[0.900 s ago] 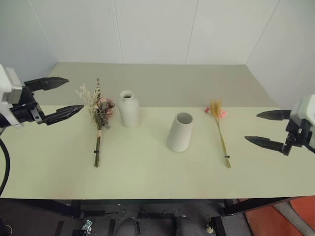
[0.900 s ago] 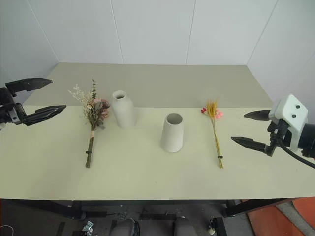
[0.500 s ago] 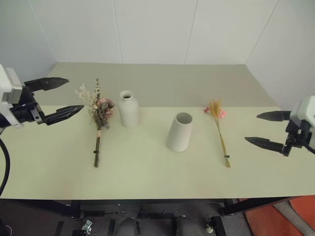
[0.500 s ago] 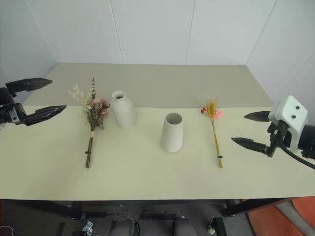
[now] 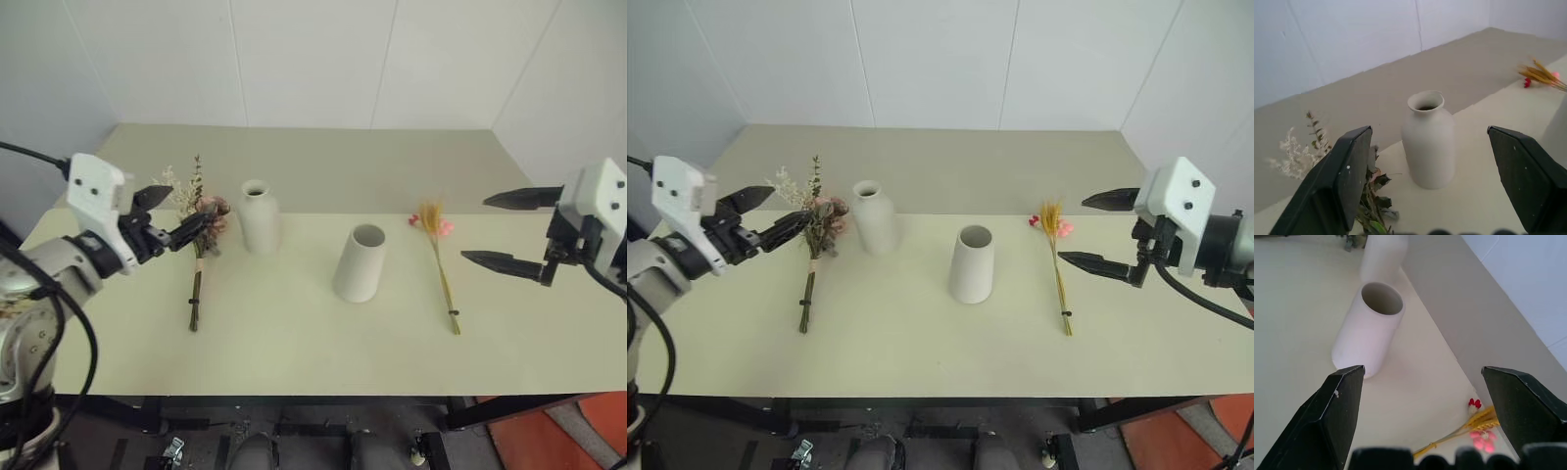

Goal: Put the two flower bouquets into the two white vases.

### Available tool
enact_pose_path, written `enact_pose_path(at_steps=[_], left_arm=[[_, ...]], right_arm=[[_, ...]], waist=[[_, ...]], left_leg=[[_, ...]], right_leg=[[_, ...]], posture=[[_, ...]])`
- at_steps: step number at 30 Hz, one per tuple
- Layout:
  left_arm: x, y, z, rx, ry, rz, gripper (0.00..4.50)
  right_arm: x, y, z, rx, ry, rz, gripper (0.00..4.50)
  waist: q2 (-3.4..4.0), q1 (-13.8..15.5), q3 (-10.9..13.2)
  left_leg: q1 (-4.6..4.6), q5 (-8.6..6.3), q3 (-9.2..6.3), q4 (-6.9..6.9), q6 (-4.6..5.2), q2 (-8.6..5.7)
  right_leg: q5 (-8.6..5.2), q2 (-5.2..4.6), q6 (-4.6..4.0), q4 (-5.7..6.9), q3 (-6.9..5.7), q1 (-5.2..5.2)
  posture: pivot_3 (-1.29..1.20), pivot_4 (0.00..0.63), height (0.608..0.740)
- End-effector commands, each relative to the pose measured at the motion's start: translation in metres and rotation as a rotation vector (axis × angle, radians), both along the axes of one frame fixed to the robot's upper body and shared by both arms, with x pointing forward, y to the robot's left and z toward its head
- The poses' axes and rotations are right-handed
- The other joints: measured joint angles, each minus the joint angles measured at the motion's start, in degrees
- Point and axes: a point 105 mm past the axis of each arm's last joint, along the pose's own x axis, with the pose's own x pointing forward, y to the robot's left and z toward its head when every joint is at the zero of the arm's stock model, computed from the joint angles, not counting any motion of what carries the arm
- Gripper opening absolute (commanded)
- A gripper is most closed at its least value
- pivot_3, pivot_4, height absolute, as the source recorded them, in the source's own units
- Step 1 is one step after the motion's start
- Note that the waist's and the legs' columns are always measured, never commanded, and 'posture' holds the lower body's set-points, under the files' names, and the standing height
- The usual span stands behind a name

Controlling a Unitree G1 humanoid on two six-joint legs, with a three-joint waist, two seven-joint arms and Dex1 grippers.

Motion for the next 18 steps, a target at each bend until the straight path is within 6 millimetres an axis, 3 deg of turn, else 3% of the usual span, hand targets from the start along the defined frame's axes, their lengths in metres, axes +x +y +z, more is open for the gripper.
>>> enact_pose_path(at_steps=[1, 4, 8, 18], left_arm=[[0.005, 0.014, 0.0, -0.013, 0.075, 0.317, 4.1], [0.011, 0.021, -0.004, -0.11, 0.129, 0.452, 4.1], [0.024, 0.035, -0.03, -0.204, 0.276, 0.502, 4.1], [0.044, 0.016, -0.062, -0.27, 0.483, 0.427, 4.1]], right_arm=[[0.0, 0.007, 0.009, -0.014, -0.026, 0.036, 4.5], [0.006, 0.009, 0.008, -0.016, -0.025, 0.043, 4.5], [0.012, 0.012, 0.001, -0.033, -0.01, 0.054, 4.5], [0.009, 0.01, -0.004, -0.046, -0.01, 0.033, 4.5]], waist=[[-0.03, 0.1, 0.0], [-0.12, -0.2, 0.0], [-0.11, -0.9, 0.0], [-0.13, 0.0, 0.0]], left_leg=[[-0.01, 0.0, -0.01, 0.0, 0.0, -0.01], [-0.05, 0.0, -0.04, 0.01, 0.0, -0.06], [0.04, 0.0, -0.03, -0.15, 0.0, -0.05], [-0.05, 0.0, -0.08, -0.13, -0.01, -0.1]], right_leg=[[0.01, 0.0, 0.01, -0.01, 0.0, 0.01], [0.04, -0.02, 0.03, -0.07, 0.0, 0.01], [0.01, -0.01, -0.05, -0.03, 0.06, -0.11], [0.01, -0.08, -0.06, -0.04, -0.01, -0.12]], posture=[[0.0, 0.15, 0.74], [0.0, 0.15, 0.74], [0.0, 0.15, 0.74], [0.0, 0.15, 0.74]])
